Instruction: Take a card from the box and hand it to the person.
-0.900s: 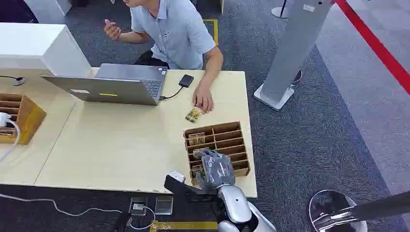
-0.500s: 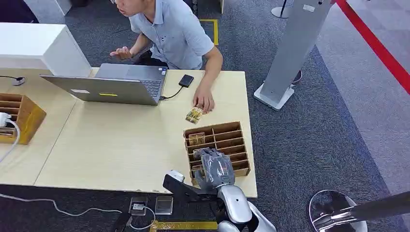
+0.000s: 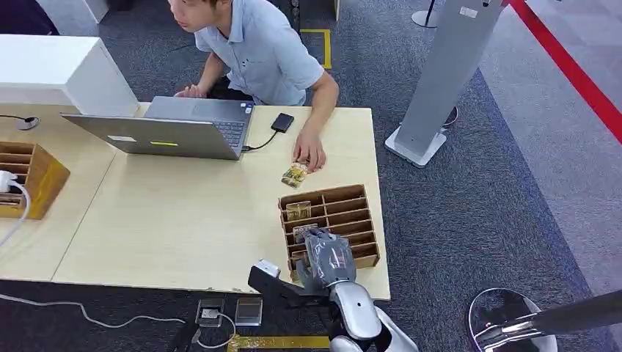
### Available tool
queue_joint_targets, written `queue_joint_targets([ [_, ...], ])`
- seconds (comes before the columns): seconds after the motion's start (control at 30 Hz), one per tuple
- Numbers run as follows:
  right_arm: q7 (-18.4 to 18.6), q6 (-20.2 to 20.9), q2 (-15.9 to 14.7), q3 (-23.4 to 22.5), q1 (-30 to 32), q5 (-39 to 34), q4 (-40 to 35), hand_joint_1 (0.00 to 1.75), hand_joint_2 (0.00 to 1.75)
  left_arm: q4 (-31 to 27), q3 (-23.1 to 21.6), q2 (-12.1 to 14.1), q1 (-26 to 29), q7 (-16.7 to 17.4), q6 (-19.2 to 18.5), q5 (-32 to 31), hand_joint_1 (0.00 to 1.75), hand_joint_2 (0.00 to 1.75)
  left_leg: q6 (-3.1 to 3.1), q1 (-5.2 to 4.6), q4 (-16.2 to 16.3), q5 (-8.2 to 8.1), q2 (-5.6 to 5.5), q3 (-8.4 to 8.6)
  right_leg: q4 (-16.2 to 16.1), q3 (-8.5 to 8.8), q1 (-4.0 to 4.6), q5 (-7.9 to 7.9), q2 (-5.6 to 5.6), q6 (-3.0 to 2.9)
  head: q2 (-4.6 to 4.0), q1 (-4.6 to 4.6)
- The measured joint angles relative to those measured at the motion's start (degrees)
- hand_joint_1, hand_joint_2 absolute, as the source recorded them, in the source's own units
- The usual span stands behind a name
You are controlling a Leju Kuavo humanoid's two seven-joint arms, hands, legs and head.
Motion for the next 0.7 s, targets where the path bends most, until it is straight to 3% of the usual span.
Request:
queue_joint_targets([
  [0.7,0.4,0.0,0.0,0.1,0.4,0.1,1.2,0.87,1.75,0.0,0.0,0.0,0.0,0.0,0.0,-0.3,0.0,1.75,0.0,0.0,0.0,0.0,0.0,0.0,0.0,-0.01,0.0,0.0,0.0,0.0,0.0,0.0],
])
